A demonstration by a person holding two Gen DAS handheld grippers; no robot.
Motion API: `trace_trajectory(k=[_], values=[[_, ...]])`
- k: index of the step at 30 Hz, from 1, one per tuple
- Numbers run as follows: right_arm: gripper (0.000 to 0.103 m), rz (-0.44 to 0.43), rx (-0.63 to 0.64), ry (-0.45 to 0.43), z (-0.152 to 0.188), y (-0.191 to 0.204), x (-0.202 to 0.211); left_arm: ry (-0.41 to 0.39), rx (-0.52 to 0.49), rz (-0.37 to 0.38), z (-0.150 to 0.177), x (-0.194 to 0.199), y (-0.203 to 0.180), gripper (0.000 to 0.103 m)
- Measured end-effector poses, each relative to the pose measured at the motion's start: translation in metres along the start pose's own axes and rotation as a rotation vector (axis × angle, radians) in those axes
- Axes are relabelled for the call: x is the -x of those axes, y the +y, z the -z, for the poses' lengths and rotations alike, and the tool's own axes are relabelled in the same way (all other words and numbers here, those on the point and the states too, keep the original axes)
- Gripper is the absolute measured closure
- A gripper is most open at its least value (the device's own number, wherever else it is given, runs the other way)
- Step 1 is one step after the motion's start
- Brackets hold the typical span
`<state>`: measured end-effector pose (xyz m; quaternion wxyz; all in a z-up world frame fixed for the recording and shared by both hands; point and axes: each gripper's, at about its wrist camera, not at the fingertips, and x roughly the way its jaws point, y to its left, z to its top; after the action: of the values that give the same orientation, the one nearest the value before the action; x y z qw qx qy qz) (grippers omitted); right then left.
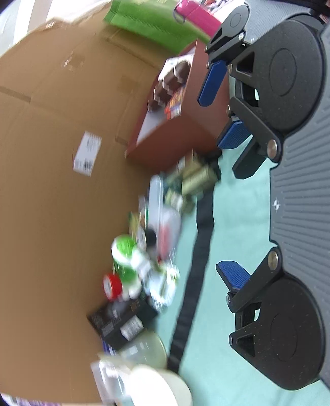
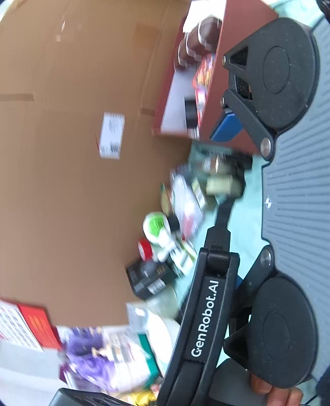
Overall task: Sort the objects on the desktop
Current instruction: 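Withdraw both grippers toward the small green product boxes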
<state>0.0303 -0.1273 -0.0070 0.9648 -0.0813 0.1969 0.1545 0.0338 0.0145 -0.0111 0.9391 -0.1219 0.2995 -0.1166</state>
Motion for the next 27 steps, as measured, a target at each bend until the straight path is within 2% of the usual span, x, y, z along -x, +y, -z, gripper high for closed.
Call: trace_trajectory(k=[2,6,11,17,19,22,24,27], values=[[0.002,-0.017,0.027,0.013,0.0,0.014,-0.009,-0.007,0.02,-0.031,0.001,0.004,0.014,0.006],[0.002,-0.055,0.069,0.027,-0.002,0.035,-0.022,-0.007,0.094,-0.041,-0.001,0.006,0.042,0.006],[0.004,-0.03,0.07,0.056,-0.003,0.039,-0.04,-0.016,0.135,-0.041,-0.008,-0.001,0.061,0.007],[0.006,0.032,0.011,0.105,0.0,0.026,-0.058,-0.01,0.101,-0.018,-0.02,-0.024,0.061,0.008],[0.013,0.071,-0.001,0.115,0.002,0.021,-0.064,-0.001,0.08,-0.008,-0.025,-0.035,0.058,0.01],[0.019,0.121,-0.013,0.144,0.005,0.014,-0.075,0.014,0.048,0.033,-0.033,-0.05,0.051,0.017],[0.021,0.155,0.021,0.158,0.007,0.014,-0.083,0.03,0.019,0.068,-0.037,-0.061,0.044,0.029],[0.029,0.177,0.044,0.173,0.011,0.015,-0.092,0.047,-0.006,0.105,-0.044,-0.078,0.033,0.031]])
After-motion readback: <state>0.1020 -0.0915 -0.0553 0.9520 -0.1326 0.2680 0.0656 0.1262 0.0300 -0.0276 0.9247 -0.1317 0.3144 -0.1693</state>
